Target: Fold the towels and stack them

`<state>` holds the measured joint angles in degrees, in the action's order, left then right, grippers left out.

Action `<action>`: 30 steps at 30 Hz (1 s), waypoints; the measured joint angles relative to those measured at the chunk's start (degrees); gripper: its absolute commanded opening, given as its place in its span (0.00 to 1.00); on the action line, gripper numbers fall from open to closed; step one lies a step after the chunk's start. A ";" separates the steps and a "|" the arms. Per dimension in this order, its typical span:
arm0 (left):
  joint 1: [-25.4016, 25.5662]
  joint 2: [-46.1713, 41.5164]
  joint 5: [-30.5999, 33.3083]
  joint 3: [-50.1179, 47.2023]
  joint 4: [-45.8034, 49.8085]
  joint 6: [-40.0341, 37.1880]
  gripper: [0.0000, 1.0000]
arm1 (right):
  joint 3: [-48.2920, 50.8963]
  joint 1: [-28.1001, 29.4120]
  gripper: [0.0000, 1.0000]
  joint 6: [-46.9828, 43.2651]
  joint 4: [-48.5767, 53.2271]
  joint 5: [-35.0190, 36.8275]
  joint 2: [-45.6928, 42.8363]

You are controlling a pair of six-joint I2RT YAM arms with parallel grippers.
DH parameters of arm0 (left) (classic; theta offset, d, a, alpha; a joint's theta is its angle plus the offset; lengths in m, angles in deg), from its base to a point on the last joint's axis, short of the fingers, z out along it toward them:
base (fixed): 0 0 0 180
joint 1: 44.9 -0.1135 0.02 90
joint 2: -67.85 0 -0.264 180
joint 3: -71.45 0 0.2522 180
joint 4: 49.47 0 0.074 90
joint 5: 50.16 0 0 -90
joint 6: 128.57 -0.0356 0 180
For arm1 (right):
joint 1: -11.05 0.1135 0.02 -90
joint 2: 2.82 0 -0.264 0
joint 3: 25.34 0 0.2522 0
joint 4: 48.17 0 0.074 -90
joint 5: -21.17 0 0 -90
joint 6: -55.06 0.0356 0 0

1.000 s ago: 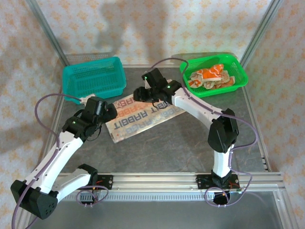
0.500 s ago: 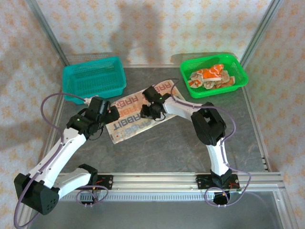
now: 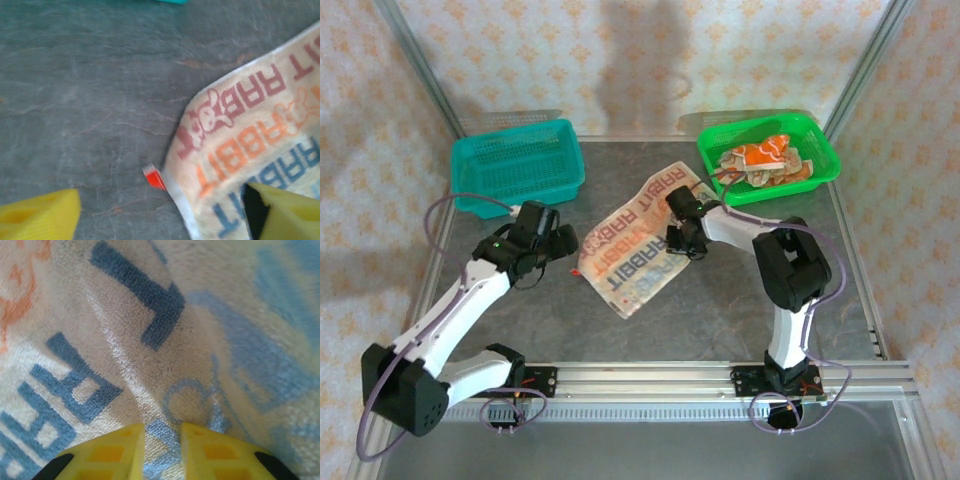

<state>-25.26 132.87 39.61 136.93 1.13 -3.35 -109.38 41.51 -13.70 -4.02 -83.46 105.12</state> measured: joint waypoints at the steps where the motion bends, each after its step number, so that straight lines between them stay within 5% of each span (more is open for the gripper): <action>1: 0.37 2.12 -1.09 -0.02 -1.60 -0.13 0.58 | 0.22 -0.15 0.26 -0.31 0.66 0.59 -0.59; 7: 4.85 20.79 -5.64 3.28 -9.88 -1.51 0.15 | 0.26 0.63 0.26 -0.48 1.86 2.89 -2.08; 10: 6.12 30.88 -6.88 8.33 -12.11 -2.19 0.10 | 0.26 0.61 0.26 -0.28 2.16 3.67 -2.05; 17: 6.36 40.52 -6.40 12.41 -13.05 -2.54 0.07 | -1.70 0.61 0.26 -0.26 2.12 4.68 0.61; 30: 8.68 28.76 -5.22 -2.82 -16.72 2.58 0.10 | -19.19 0.59 0.26 -2.95 2.12 5.31 14.01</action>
<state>-16.58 161.63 34.38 134.11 -15.59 -0.77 -128.57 42.10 -16.65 -1.90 -78.15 119.13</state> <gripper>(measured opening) 0.087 0.256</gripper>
